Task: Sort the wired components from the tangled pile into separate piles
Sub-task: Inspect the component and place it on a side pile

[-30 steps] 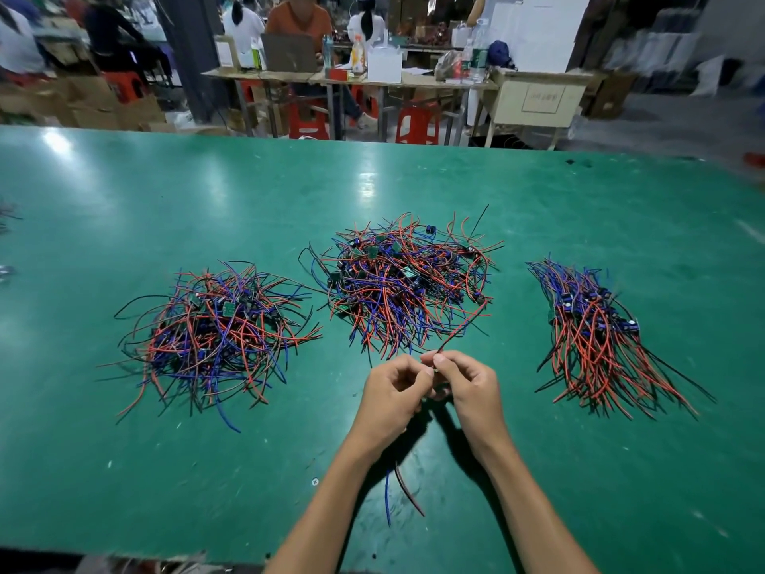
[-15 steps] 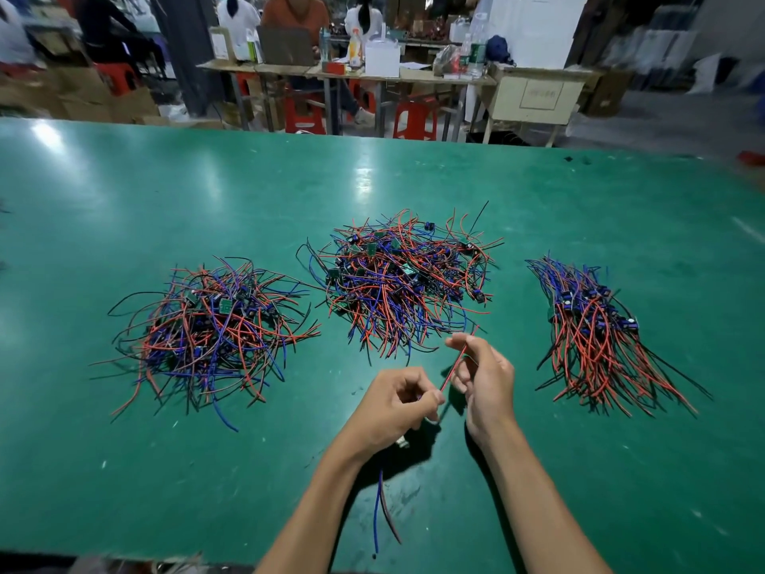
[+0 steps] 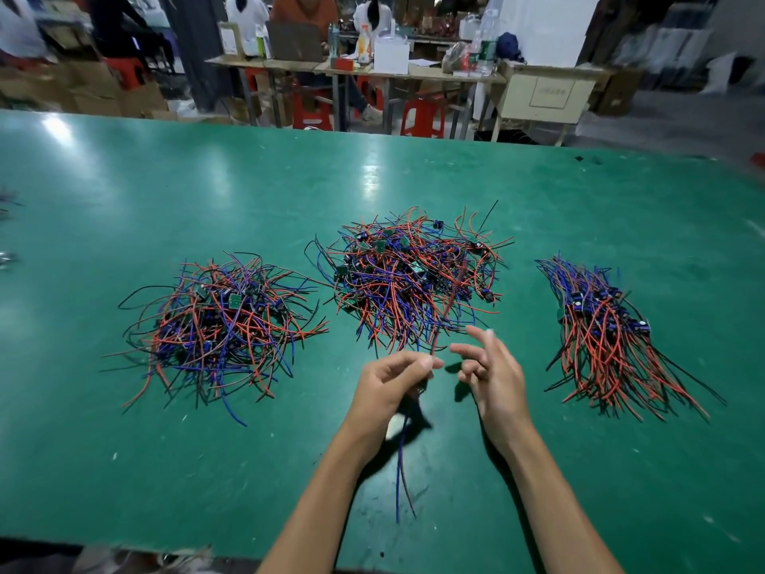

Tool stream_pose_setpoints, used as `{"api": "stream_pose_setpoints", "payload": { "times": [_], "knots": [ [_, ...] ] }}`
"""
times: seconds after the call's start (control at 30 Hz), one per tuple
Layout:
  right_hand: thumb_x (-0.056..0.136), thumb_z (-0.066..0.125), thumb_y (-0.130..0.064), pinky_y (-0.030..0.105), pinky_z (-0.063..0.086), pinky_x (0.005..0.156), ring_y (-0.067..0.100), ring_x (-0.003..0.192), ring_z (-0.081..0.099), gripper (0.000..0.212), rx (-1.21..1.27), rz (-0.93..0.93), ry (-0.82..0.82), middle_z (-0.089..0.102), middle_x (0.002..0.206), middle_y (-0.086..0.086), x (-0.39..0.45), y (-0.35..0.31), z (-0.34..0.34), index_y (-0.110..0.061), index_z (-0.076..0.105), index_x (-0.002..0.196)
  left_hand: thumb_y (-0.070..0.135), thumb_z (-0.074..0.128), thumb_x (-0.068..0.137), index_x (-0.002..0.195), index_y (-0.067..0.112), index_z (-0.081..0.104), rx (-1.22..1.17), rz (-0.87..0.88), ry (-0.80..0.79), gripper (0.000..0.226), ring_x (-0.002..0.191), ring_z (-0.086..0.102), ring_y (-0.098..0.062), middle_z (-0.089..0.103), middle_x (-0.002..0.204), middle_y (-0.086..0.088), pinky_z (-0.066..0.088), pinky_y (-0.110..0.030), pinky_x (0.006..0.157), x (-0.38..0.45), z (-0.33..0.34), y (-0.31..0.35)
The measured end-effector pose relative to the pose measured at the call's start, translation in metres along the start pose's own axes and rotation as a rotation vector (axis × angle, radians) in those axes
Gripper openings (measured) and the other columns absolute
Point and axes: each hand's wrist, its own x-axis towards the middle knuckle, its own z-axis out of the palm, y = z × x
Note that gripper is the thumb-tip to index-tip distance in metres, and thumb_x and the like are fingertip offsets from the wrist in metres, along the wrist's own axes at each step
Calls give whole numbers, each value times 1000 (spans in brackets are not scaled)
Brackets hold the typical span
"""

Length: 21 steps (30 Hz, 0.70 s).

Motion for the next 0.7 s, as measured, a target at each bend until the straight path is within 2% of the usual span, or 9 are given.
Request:
{"api": "stream_pose_setpoints", "payload": {
  "times": [0.03, 0.1, 0.2, 0.27, 0.37, 0.53, 0.57, 0.63, 0.7],
  "knots": [
    [101, 61, -29, 21, 50, 58, 9, 63, 58, 12, -221, -113, -30, 75, 88, -1, -5, 2, 2, -24, 68, 110, 29, 74, 86, 88, 17, 80, -67, -16, 37, 14, 65, 53, -7, 65, 71, 5, 39, -21, 62, 1, -1, 1],
    [91, 76, -22, 20, 49, 62, 8, 65, 59, 14, -566, -310, -179, 74, 88, -8, -14, 10, 8, -29, 70, 102, 29, 70, 85, 92, 14, 78, -225, -38, 83, 19, 64, 60, -9, 68, 74, 1, 48, -20, 61, 3, -2, 1],
    [80, 85, -28, 15, 48, 63, 0, 60, 60, 21, -744, -402, -339, 73, 86, -12, -25, 11, 17, -32, 70, 93, 29, 73, 82, 94, 13, 75, -369, -48, 165, 21, 66, 62, -9, 67, 81, 0, 54, -21, 58, 7, -5, 1],
    [74, 89, -33, 15, 47, 60, 0, 57, 59, 23, -690, -406, -326, 74, 82, -11, -28, 8, 19, -29, 71, 88, 32, 75, 77, 95, 15, 76, -379, -57, 200, 25, 64, 54, -8, 63, 78, 3, 49, -22, 60, 9, -6, -2],
    [65, 88, -44, 16, 41, 54, 4, 53, 47, 29, -476, -324, -290, 74, 79, -6, -29, 2, 17, -29, 75, 87, 35, 78, 74, 91, 15, 78, -362, -43, 209, 26, 68, 42, -11, 60, 79, 2, 35, -27, 69, 10, -5, -5],
    [69, 88, -39, 32, 48, 69, 19, 72, 56, 19, -283, -212, -310, 73, 76, 7, -28, -5, 13, -32, 78, 84, 46, 97, 53, 93, 15, 71, -318, -40, 190, 57, 67, 44, -9, 58, 72, 3, 37, -23, 68, 8, -5, -7],
    [68, 88, -43, 28, 49, 69, 19, 73, 58, 22, -264, -199, -323, 72, 76, 11, -29, -6, 13, -31, 79, 84, 48, 98, 48, 93, 14, 71, -326, -38, 182, 63, 66, 43, -10, 57, 72, 3, 36, -23, 69, 7, -6, -7],
    [63, 87, -62, 20, 49, 68, 14, 72, 61, 43, -224, -189, -348, 74, 76, 9, -29, -8, 13, -27, 79, 86, 49, 100, 42, 95, 13, 69, -357, -41, 184, 71, 67, 44, -10, 56, 74, 1, 37, -24, 71, 7, -7, -7],
    [67, 80, -70, 16, 48, 67, 7, 69, 62, 53, -197, -208, -362, 75, 76, 6, -30, -10, 11, -23, 79, 90, 48, 99, 47, 91, 16, 71, -320, -25, 161, 61, 66, 43, -10, 55, 72, 3, 38, -24, 70, 7, -9, -8]
  ]
}}
